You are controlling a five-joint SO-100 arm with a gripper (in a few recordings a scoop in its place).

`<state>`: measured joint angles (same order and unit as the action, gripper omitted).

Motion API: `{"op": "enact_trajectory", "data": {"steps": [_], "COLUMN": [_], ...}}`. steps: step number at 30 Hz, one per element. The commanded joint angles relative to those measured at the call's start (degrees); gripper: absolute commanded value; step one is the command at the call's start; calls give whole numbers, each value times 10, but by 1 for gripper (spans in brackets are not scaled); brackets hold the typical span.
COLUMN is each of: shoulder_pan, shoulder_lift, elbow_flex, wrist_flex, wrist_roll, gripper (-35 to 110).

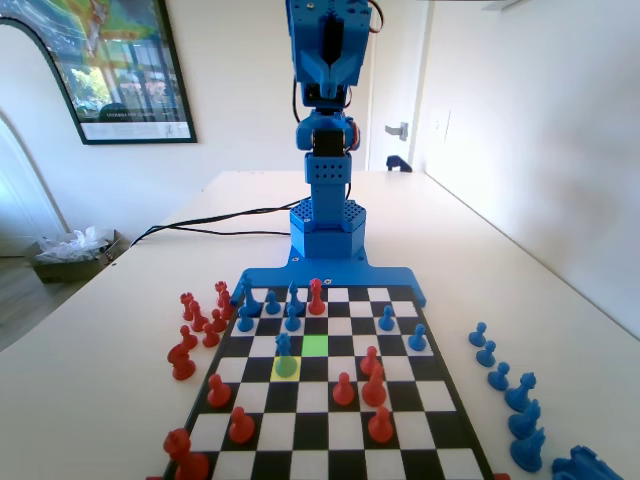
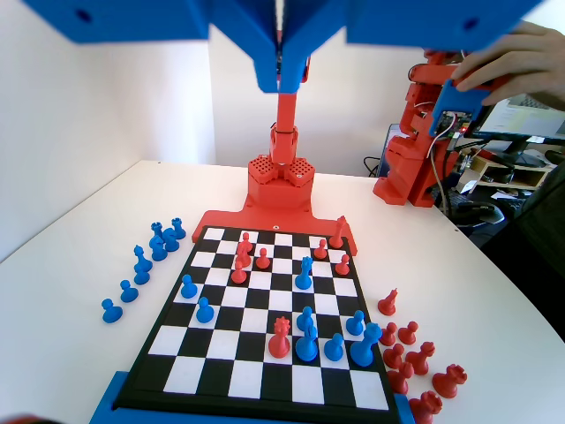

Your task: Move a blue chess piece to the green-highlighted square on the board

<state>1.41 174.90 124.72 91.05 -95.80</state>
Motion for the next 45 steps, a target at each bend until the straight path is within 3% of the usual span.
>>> {"op": "enact_trajectory", "data": {"steps": [1,10,19,45], "shoulder_pan": [-2,-18,-36,79], "shoulder_lift": [2,-31,-246,-641], "elbow_flex": [3,-40,-203,-280], "wrist_flex": [-7,38,99,-40], "wrist_roll": [-4,-5,50,59], "gripper": [1,1,1,1]}}
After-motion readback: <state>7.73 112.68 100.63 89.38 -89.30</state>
